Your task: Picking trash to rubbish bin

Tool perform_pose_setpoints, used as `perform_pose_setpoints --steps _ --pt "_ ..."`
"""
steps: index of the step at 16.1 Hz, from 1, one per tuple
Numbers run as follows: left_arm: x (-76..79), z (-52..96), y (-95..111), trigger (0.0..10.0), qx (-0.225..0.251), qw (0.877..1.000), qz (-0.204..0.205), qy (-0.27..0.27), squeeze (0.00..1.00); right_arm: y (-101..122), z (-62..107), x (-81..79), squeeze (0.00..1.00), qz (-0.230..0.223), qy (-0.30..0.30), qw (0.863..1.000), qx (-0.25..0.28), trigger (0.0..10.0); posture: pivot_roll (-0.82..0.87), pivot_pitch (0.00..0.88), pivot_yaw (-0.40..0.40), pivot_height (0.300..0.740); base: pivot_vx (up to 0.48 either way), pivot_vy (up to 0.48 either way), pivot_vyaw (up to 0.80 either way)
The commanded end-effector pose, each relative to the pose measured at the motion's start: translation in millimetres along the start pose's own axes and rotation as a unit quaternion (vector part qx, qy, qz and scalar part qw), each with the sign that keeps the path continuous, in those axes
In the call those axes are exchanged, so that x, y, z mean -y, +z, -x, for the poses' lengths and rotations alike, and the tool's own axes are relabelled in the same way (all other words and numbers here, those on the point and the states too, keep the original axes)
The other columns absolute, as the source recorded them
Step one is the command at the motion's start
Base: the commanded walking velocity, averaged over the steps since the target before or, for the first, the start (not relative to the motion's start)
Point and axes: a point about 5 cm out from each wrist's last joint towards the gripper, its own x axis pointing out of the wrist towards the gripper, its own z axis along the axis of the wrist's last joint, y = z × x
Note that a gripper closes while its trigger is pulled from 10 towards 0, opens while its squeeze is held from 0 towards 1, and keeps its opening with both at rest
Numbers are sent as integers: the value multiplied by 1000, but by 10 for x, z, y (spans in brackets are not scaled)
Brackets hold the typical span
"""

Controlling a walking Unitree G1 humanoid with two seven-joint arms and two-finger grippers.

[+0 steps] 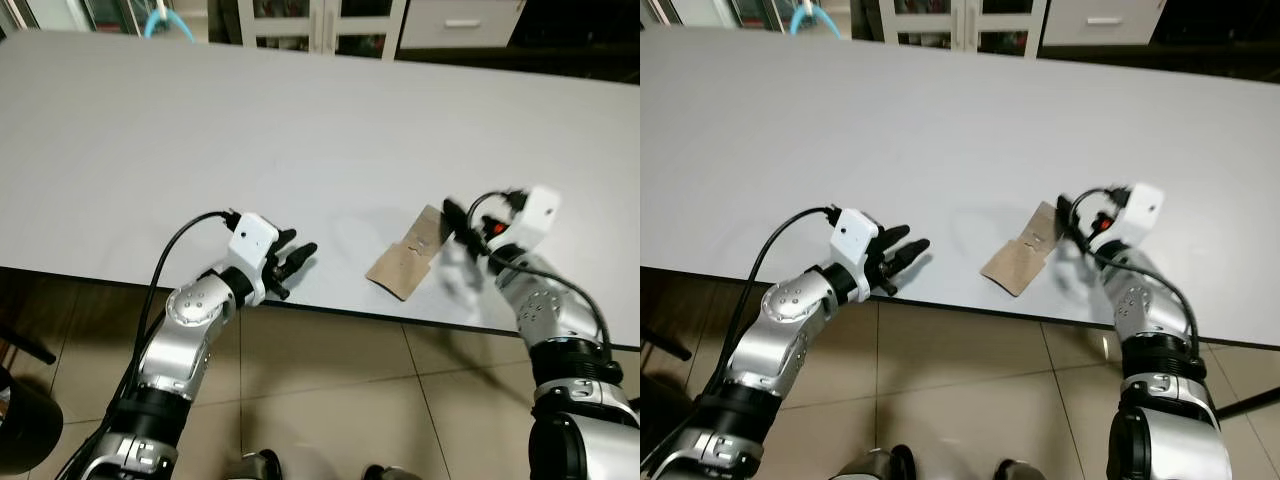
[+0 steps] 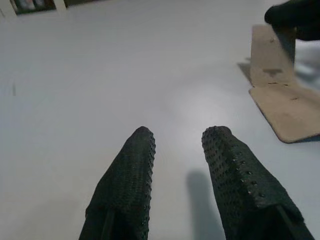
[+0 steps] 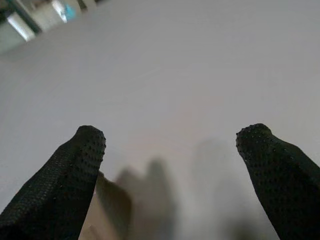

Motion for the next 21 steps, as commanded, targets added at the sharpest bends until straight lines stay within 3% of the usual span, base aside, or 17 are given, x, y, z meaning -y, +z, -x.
perform_pose_setpoints --steps 1,6,10,17,21 --pt "33 8 34 10000 1 1000 -4 -10 0 -59 5 -28 0 -11 16 1000 -12 10000 -35 195 -17 740 0 0 0" --pt "80 30 24 10000 -4 1000 -1 -15 0 -158 7 -165 0 -32 63 997 -21 10000 -36 200 -17 740 0 0 0" --pt "53 17 53 10000 -3 1000 -4 -11 0 -79 0 -265 0 -45 88 995 -4 10000 -37 187 -20 740 0 0 0" --pt "34 22 56 10000 -2 1000 -3 -3 0 198 -45 -341 0 -62 91 993 49 10000 -34 188 -24 740 0 0 0" --pt "46 6 52 10000 -2 1000 -1 -5 0 167 -7 -258 0 -55 79 994 42 10000 -39 191 -29 740 0 0 0"
